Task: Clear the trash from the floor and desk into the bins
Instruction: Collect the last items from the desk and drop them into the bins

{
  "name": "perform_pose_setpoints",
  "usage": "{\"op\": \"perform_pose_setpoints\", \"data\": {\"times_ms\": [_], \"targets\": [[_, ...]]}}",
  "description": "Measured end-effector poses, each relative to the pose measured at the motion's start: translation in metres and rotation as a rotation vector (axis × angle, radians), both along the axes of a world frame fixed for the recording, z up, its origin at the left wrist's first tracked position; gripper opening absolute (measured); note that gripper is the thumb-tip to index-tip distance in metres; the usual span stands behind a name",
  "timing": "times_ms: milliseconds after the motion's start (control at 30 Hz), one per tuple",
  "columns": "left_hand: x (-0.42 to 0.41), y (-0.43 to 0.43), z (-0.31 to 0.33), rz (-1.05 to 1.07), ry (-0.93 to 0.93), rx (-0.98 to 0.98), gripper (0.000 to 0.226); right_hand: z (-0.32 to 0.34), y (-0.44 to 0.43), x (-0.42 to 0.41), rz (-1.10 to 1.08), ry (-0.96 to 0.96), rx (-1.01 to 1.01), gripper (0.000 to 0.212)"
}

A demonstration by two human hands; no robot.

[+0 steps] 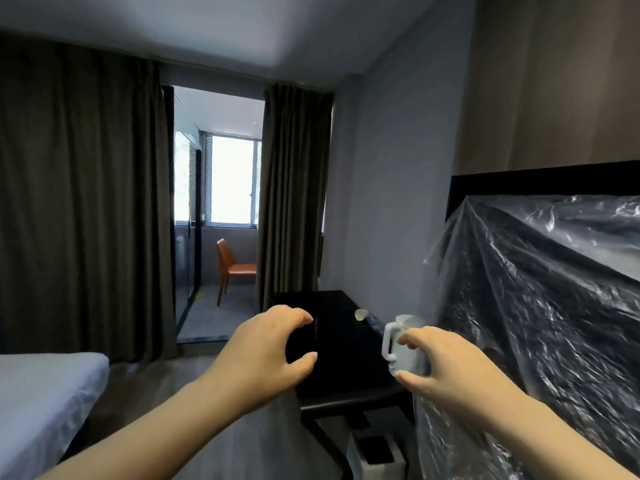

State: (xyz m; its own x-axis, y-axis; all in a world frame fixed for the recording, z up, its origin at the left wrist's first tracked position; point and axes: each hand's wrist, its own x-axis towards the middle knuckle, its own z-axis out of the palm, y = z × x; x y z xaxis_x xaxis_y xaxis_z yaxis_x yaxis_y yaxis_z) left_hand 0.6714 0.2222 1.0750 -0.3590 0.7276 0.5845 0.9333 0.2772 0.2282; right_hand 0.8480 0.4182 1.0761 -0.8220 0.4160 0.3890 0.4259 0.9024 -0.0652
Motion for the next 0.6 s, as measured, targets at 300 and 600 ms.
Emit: {"op": "perform_pose_setpoints", "data": {"times_ms": [300,600], "targets": [[-0.151,0.107,-0.031,-0.044,-0.057,-0.041,0.054,-0.032,0.096,-0.147,-0.048,-0.048,-0.067,0.049],[-0.300,0.222,-0.034,-0.029,-0.074,-0.122,0.051,-0.049,0.220,-0.301,-0.032,-0.029,-0.198,0.055]]}}
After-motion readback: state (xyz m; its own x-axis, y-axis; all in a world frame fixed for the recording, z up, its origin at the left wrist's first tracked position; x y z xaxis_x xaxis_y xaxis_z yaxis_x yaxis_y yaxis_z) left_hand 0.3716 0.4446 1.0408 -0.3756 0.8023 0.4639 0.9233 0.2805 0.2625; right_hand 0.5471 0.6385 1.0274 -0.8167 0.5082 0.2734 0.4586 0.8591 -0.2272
